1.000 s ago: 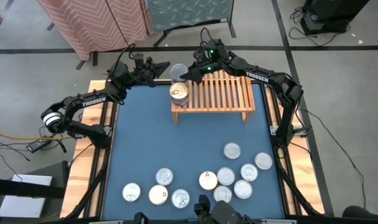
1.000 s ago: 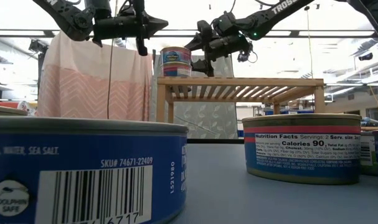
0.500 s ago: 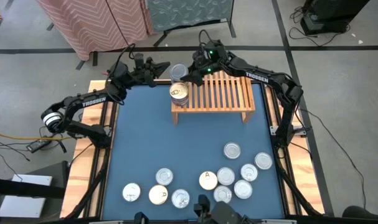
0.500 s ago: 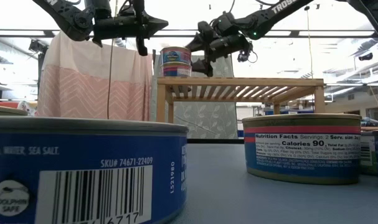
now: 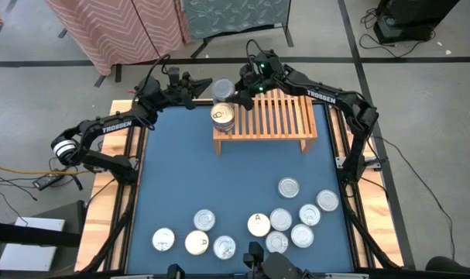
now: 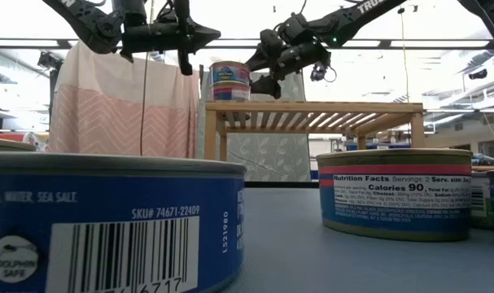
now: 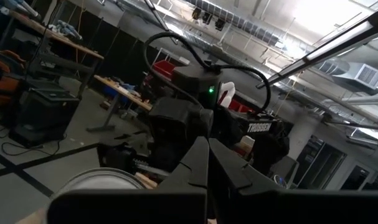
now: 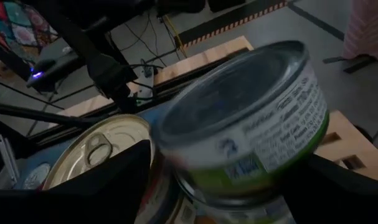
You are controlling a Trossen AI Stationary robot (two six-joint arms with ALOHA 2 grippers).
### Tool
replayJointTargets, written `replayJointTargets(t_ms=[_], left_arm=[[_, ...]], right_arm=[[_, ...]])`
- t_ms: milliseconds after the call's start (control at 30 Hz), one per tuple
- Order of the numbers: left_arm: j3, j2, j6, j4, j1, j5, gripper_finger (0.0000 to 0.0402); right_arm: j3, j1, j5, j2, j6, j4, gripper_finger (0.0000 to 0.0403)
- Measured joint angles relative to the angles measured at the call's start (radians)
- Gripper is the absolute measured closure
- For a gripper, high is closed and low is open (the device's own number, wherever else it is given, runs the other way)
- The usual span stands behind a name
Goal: Stack canned seafood by type on shelf
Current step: Stack the green tuna can on top of the other green tuna cans on the shelf
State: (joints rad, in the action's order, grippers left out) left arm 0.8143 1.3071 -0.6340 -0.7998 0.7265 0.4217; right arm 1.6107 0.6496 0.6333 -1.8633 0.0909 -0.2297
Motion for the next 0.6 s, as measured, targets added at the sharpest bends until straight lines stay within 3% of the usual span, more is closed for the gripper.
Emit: replayJointTargets(t_ms=[600], left_arm=[[0.0, 0.0, 0.005, 0.019, 0.0, 0.0, 0.0397]], right_arm=[[0.041, -0.006, -0.11, 0.003, -0.156, -0.152, 0.0079]])
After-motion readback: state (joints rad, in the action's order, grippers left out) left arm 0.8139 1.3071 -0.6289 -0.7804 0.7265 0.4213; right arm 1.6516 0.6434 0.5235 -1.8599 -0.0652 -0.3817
